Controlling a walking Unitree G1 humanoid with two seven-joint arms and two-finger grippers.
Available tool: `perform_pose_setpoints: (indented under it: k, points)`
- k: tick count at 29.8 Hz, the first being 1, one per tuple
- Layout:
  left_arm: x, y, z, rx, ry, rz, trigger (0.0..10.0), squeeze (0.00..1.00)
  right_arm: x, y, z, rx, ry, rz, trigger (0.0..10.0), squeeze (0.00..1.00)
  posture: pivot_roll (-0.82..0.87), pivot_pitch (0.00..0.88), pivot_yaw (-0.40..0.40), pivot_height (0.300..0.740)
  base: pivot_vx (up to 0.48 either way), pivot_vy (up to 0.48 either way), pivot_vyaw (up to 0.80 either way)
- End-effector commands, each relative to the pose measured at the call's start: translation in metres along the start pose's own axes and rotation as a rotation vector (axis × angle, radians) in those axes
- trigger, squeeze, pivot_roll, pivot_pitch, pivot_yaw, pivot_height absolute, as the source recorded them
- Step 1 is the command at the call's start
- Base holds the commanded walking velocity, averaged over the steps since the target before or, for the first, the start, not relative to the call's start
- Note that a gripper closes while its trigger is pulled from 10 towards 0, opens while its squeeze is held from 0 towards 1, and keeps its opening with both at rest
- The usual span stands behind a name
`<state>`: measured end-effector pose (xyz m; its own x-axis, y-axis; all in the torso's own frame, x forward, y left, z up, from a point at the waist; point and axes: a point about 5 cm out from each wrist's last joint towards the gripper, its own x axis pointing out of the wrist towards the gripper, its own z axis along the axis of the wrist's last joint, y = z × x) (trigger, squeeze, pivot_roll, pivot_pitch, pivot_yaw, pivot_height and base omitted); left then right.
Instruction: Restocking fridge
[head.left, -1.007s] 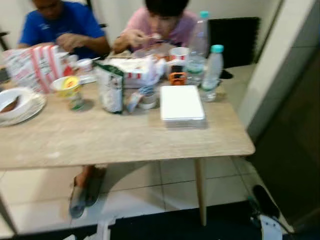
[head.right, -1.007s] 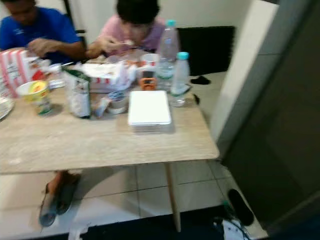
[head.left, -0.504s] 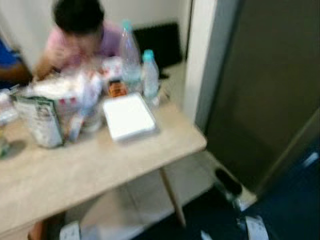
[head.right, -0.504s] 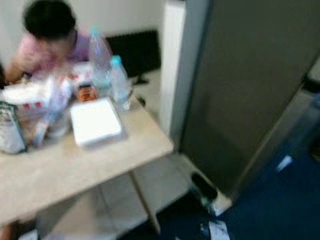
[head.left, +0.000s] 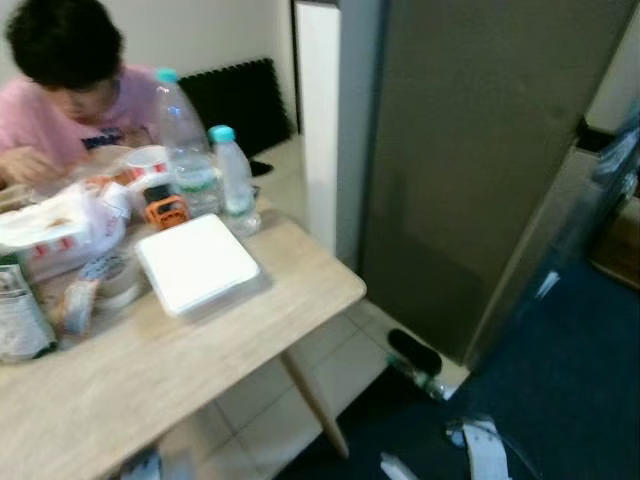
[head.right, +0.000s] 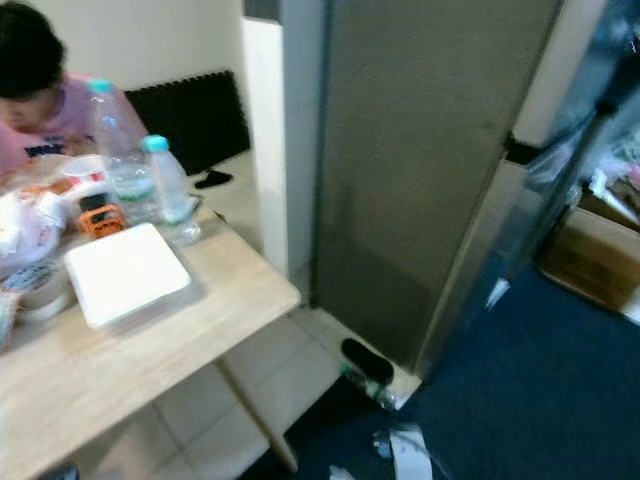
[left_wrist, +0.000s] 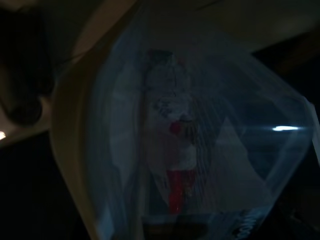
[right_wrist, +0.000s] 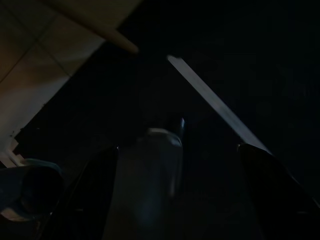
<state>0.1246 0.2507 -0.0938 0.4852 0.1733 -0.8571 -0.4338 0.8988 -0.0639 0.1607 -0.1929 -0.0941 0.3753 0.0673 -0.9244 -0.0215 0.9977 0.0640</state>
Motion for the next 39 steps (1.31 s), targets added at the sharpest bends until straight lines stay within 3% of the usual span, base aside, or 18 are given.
perform_pose_setpoints:
  k: [1,11,25,39]
  points:
    - [0.001,-0.006,-0.001,0.004,0.002,-0.021,10.0,0.00,0.000,0.000,0.005,-0.042,-0.024,0.001,10.0,0.00,0.02,0.000,0.052,0.740,0.000,0.000,0.00]
    - [-0.001,-0.013,-0.018,0.010,0.055,-0.051,10.0,0.00,0.000,0.002,-0.003,-0.067,-0.007,0.026,10.0,0.00,0.01,0.000,0.035,0.740,0.000,-0.235,0.00]
    - [0.002,-0.021,-0.009,0.024,0.043,-0.081,10.0,0.00,0.000,0.002,0.001,-0.109,-0.020,0.024,10.0,0.00,0.01,0.000,0.046,0.740,0.000,-0.466,0.00]
    - [0.000,-0.019,-0.018,0.024,0.064,-0.080,10.0,0.00,0.000,0.000,-0.002,-0.144,-0.012,0.020,10.0,0.00,0.02,0.000,0.046,0.740,0.000,-0.469,0.00]
